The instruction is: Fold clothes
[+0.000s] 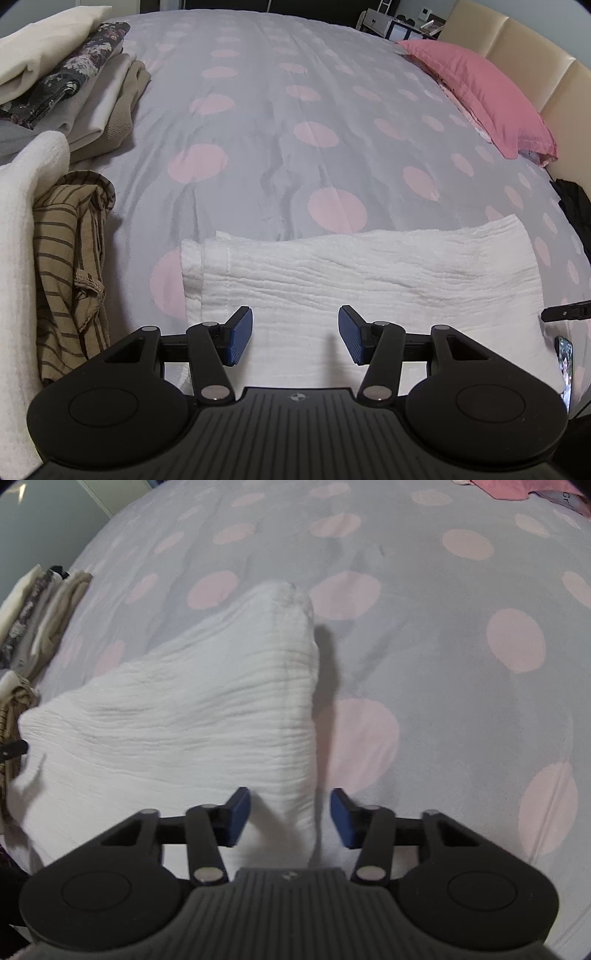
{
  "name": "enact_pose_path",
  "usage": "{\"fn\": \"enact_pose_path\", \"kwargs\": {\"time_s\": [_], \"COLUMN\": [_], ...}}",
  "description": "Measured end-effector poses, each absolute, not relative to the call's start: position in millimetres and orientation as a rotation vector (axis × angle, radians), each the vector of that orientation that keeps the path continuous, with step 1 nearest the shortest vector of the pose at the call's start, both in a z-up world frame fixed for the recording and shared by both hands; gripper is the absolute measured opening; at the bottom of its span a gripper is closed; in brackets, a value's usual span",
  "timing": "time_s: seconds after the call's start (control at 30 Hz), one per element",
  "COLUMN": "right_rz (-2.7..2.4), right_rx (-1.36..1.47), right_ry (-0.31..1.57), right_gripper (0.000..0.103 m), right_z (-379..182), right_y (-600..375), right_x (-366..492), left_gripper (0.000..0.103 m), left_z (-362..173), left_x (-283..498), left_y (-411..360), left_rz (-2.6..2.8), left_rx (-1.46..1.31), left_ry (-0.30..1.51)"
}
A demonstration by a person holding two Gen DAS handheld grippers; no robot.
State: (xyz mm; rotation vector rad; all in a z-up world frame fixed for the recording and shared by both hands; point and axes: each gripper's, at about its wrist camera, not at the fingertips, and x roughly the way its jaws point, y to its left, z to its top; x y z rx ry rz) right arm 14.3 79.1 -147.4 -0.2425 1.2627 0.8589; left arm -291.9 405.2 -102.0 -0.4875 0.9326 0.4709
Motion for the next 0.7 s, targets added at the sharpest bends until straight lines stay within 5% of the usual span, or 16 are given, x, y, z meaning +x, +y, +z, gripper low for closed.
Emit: {"fn": "enact_pose_path", "kwargs": {"time_s": [0.27, 0.4, 0.7], "right_rz": [0.864, 0.875, 0.900], "right_rx": [-0.235, -0.204, -0.065], "right_ry": [1.304, 1.319, 1.275], "right_gripper": [0.052, 0.020, 0.011], "right_z": [-171, -168, -124], "right_y": [83, 88, 80], "right_x": [14, 14, 5], "left_gripper": [0.046, 0.046, 0.046], "left_z": [-107, -104, -83], "left_x": [-295, -302, -315], "left_y": [404, 407, 411], "left_rz": [0.492, 0.516, 0.515], "left_rx": [-0.458, -0.468, -0.491], "left_ry": [0.982, 0.967, 0.905]}}
